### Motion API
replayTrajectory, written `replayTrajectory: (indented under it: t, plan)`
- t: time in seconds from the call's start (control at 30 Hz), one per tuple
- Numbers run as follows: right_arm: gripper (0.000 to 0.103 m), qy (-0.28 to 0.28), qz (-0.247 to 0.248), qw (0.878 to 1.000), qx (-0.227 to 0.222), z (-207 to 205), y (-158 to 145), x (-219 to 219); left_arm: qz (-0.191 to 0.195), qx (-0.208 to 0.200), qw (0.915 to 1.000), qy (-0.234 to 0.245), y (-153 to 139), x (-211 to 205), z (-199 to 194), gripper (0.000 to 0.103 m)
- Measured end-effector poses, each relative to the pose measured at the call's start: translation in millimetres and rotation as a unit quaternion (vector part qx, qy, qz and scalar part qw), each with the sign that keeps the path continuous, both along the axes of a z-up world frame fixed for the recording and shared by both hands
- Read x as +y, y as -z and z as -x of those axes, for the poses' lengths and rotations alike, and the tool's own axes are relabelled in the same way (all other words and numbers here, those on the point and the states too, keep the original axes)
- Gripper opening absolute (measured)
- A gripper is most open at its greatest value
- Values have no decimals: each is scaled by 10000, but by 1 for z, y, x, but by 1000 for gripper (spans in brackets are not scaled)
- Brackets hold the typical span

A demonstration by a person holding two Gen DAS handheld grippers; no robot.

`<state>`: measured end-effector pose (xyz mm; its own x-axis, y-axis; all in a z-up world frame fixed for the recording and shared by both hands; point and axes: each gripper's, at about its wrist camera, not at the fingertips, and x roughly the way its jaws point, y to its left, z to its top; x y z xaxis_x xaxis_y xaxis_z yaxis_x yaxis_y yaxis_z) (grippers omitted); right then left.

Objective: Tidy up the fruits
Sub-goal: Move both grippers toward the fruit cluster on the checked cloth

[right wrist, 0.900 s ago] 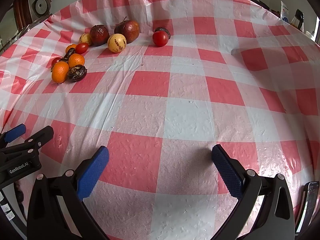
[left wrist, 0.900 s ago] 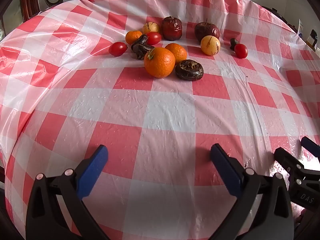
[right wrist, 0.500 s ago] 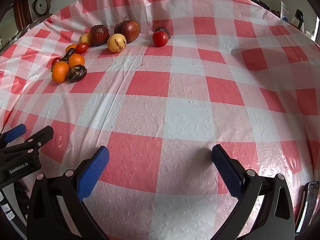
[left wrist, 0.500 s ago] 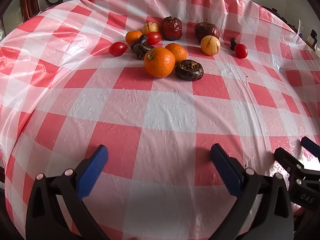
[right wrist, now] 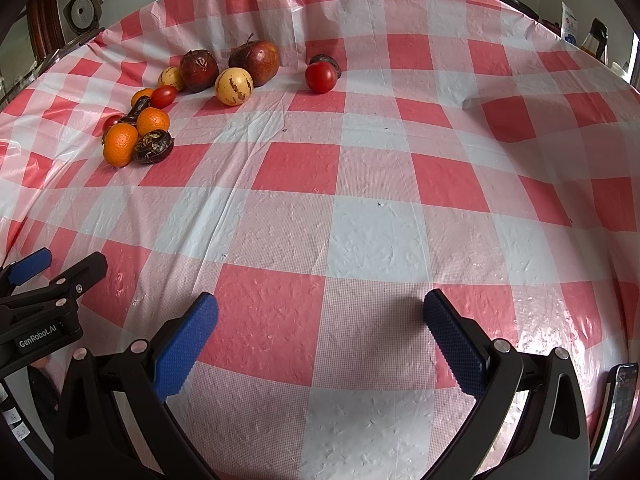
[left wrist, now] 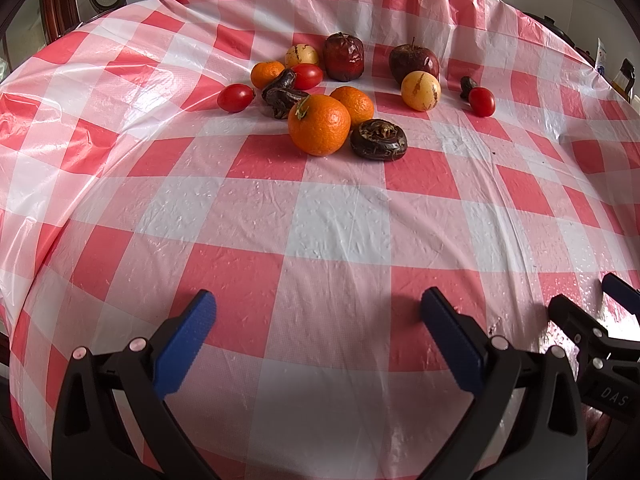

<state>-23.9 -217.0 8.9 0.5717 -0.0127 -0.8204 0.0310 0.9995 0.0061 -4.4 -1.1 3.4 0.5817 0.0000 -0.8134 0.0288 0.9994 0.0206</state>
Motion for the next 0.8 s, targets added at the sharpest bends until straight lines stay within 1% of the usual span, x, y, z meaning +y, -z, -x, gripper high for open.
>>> replayTrajectory:
  t: [0.17,0.27,0.37,0.43,0.57,0.67,0.8]
  plan:
    - [99,0,1,10000,0,1,0,0,-4,32,10000,5,-1,0,0,102]
    - [99,-19,-14,10000,0,1,0,-1,-2,94,9999,95,-1,0,2,102]
    - [99,-80,-2,10000,3,0,1,3,37,156,9997,177,-6,1,3,102]
    - [99,-100,0,10000,5,3,0,1,124,187,9996,190,-7,5,-5,102]
    - [99,-110,8,9999,2,0,1,1,78,178,9998,88,-9,16,-38,102]
    - [99,-138,15,9999,-3,6,0,0,102,34,9999,-125,-12,30,-74,102]
    - [99,-139,12,9999,-4,7,0,0,5,18,10000,-92,-11,33,-98,102]
